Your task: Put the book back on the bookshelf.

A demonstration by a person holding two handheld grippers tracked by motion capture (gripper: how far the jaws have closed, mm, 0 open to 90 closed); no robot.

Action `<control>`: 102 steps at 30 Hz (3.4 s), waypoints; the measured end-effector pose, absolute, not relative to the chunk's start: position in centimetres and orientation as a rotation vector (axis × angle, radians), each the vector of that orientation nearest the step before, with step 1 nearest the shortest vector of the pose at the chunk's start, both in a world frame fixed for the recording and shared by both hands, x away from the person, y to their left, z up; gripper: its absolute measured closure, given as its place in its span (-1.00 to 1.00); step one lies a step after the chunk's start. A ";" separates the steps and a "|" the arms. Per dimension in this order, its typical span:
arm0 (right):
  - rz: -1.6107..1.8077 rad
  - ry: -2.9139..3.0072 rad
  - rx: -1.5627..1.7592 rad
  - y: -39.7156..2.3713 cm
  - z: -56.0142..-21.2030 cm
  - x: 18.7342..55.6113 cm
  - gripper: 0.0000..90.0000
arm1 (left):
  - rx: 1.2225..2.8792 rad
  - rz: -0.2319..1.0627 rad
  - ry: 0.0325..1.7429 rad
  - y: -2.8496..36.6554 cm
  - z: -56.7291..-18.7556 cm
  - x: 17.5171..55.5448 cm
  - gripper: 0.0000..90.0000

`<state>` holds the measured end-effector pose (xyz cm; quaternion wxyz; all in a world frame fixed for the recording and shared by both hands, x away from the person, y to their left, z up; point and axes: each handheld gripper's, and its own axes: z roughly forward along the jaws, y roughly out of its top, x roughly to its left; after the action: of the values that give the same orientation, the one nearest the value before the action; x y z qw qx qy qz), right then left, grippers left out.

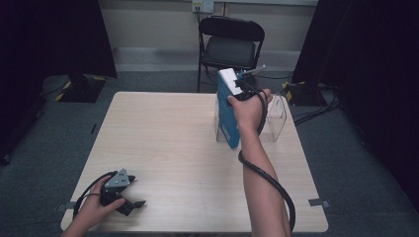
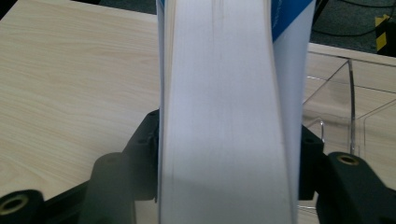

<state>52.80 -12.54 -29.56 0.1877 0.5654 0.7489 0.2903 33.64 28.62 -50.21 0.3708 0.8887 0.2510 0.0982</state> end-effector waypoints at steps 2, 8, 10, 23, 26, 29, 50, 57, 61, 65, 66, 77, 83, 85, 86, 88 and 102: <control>0.828 2.114 1.594 -12.7 -29.5 52.7 -0.13 | 2.280 0.251 0.644 28.6 -50.2 33.6 -1.00; 0.826 2.130 1.596 -12.9 -29.3 52.2 -0.22 | 2.280 0.249 0.645 28.6 -50.2 33.7 -1.00; 0.823 2.132 1.594 -13.0 -29.3 52.0 -0.26 | 2.280 0.247 0.642 28.6 -50.2 33.7 -1.00; 0.847 2.166 1.579 -13.0 -29.3 50.8 -0.44 | 2.281 0.257 0.640 28.6 -50.2 33.7 -1.00; 0.857 2.157 1.566 -13.4 -29.1 50.5 -0.45 | 2.282 0.252 0.631 28.6 -50.2 33.8 -1.00; 0.862 2.155 1.561 -13.7 -29.0 50.2 -0.47 | 2.284 0.260 0.633 28.6 -50.2 33.7 -1.00; 0.837 2.234 1.505 -14.3 -28.6 48.6 -0.63 | 2.288 0.279 0.628 28.6 -50.2 33.8 -1.00; 0.854 2.256 1.489 -14.4 -29.1 47.9 -0.62 | 2.285 0.265 0.622 28.6 -50.2 33.9 -1.00; 0.873 2.269 1.475 -14.5 -29.3 47.3 -0.63 | 2.285 0.260 0.623 28.6 -50.2 33.9 -1.00; 0.909 2.272 1.460 -14.6 -29.5 46.5 -0.62 | 2.283 0.256 0.625 28.6 -50.2 33.8 -1.00; 0.914 2.275 1.456 -14.6 -29.6 46.3 -0.62 | 2.283 0.256 0.625 28.6 -50.2 33.8 -1.00; 0.935 2.334 1.418 -15.1 -30.8 45.3 -0.62 | 2.283 0.256 0.625 28.6 -50.2 33.8 -1.00; 0.976 2.359 1.391 -15.1 -31.7 44.9 -0.61 | 2.278 0.262 0.627 28.5 -50.3 33.8 -1.00; 0.956 2.370 1.369 -15.2 -32.0 44.7 -0.61 | 2.278 0.262 0.627 28.5 -50.3 33.8 -1.00; 0.963 2.373 1.351 -15.3 -32.1 44.7 -0.61 | 2.278 0.262 0.627 28.5 -50.3 33.8 -1.00; 0.971 2.387 1.369 -15.5 -32.4 44.3 -0.61 | 2.278 0.262 0.627 28.5 -50.3 33.8 -1.00; 0.981 2.438 1.329 -16.9 -35.0 42.9 -0.61 | 2.273 0.248 0.638 28.5 -50.3 33.8 -1.00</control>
<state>42.86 -16.95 -34.98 0.0983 0.4492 0.8238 0.3316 33.77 28.49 -50.30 0.3744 0.8879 0.2493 0.0969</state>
